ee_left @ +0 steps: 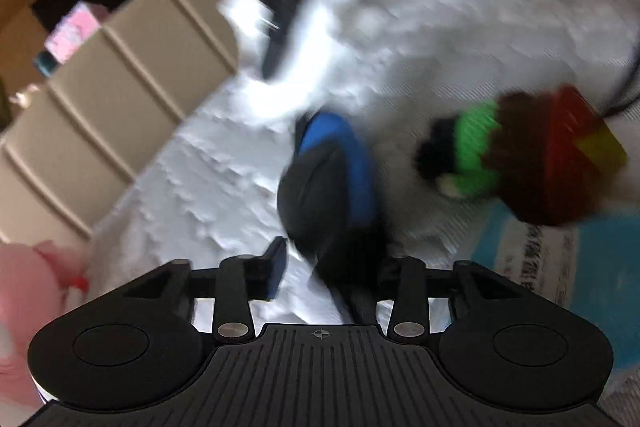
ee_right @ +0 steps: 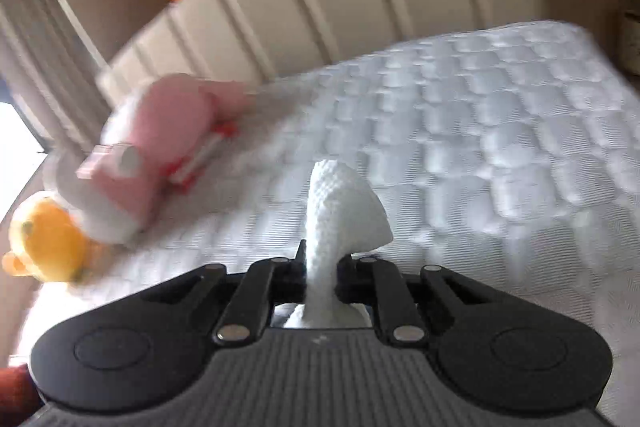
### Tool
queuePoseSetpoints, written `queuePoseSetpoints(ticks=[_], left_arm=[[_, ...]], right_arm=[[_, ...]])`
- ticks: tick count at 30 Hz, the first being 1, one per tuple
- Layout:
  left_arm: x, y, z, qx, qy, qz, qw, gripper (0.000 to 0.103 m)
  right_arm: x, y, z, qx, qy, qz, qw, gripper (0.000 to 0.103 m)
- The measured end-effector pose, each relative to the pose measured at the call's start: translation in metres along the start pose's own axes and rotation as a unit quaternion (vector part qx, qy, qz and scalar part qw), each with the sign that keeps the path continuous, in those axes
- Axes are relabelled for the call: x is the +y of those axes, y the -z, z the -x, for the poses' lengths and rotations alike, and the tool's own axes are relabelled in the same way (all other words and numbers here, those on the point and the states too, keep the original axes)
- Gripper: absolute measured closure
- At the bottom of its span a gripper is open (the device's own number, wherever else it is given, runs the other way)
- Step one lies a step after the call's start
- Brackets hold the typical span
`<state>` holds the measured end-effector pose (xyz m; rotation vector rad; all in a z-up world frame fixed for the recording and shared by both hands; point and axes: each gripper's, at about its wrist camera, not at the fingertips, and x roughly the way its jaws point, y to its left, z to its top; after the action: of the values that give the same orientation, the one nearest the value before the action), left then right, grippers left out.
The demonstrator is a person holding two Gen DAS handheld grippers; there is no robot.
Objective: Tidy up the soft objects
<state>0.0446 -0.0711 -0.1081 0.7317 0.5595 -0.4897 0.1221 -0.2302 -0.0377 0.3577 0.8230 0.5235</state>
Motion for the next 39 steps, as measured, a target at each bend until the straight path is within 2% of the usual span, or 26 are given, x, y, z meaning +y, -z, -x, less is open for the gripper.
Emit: queuePoseSetpoints(ticks=[2, 3, 4, 7, 8, 11, 13, 15, 20, 23, 26, 28, 30, 32, 33, 34, 36, 37, 39], left_arm=[[0.002, 0.003, -0.003, 0.013, 0.015, 0.014, 0.9997, 0.061], [0.001, 0.005, -0.001, 0.016, 0.017, 0.020, 0.9995, 0.061], [0.002, 0.006, 0.000, 0.019, 0.019, 0.025, 0.9993, 0.061], [0.006, 0.012, 0.004, 0.028, 0.025, 0.046, 0.9983, 0.058], [0.008, 0.012, 0.004, 0.031, 0.028, 0.055, 0.9976, 0.054], [0.015, 0.011, -0.001, 0.039, 0.033, 0.078, 0.9956, 0.047], [0.023, 0.012, -0.002, 0.045, 0.037, 0.104, 0.9929, 0.043], [0.029, 0.010, -0.007, 0.052, 0.043, 0.129, 0.9894, 0.039], [0.039, 0.008, -0.015, 0.067, 0.050, 0.172, 0.9814, 0.036], [0.053, 0.009, -0.016, 0.077, 0.042, 0.204, 0.9749, 0.032], [0.076, 0.019, -0.015, 0.096, 0.034, 0.276, 0.9556, 0.022], [0.094, 0.030, -0.017, 0.108, 0.043, 0.338, 0.9339, 0.020], [0.110, 0.043, -0.022, 0.127, 0.061, 0.407, 0.9026, 0.015], [0.120, 0.059, -0.028, 0.144, 0.091, 0.473, 0.8646, 0.011], [0.123, 0.064, -0.029, 0.142, 0.099, 0.494, 0.8523, 0.010], [0.126, 0.066, -0.028, 0.138, 0.104, 0.505, 0.8458, 0.010], [0.128, 0.066, -0.029, 0.139, 0.108, 0.513, 0.8403, 0.009], [0.128, 0.067, -0.030, 0.138, 0.109, 0.516, 0.8381, 0.009], [0.128, 0.069, -0.030, 0.136, 0.112, 0.523, 0.8343, 0.008]], right_arm=[[0.005, 0.004, -0.009, 0.034, -0.072, -0.026, 0.996, 0.090], [0.007, 0.008, -0.017, 0.057, -0.091, -0.038, 0.993, 0.090], [0.008, 0.012, -0.025, 0.084, -0.091, -0.046, 0.991, 0.090], [0.006, 0.021, -0.041, 0.123, -0.015, -0.013, 0.992, 0.091], [0.003, 0.022, -0.044, 0.129, 0.008, -0.005, 0.992, 0.093], [-0.008, 0.015, -0.037, 0.114, 0.018, -0.034, 0.993, 0.090], [-0.009, 0.010, -0.031, 0.097, 0.054, -0.017, 0.994, 0.083], [-0.017, 0.007, -0.030, 0.089, 0.088, -0.007, 0.992, 0.084], [-0.035, 0.010, -0.043, 0.111, 0.141, 0.001, 0.984, 0.087], [-0.032, 0.011, -0.049, 0.114, 0.161, 0.033, 0.980, 0.087], [-0.022, 0.012, -0.050, 0.102, 0.192, 0.083, 0.973, 0.087], [-0.022, 0.009, -0.047, 0.091, 0.182, 0.077, 0.976, 0.087], [-0.019, 0.006, -0.036, 0.068, 0.137, 0.046, 0.987, 0.088], [-0.012, 0.003, -0.024, 0.050, 0.066, 0.016, 0.996, 0.088], [-0.008, 0.003, -0.023, 0.050, 0.029, 0.003, 0.998, 0.088], [-0.004, 0.003, -0.022, 0.052, -0.007, -0.011, 0.999, 0.088], [0.003, 0.011, -0.030, 0.077, -0.058, -0.029, 0.995, 0.088], [0.006, 0.016, -0.037, 0.095, -0.066, -0.029, 0.993, 0.088], [0.011, 0.026, -0.051, 0.128, -0.038, -0.003, 0.991, 0.088]])
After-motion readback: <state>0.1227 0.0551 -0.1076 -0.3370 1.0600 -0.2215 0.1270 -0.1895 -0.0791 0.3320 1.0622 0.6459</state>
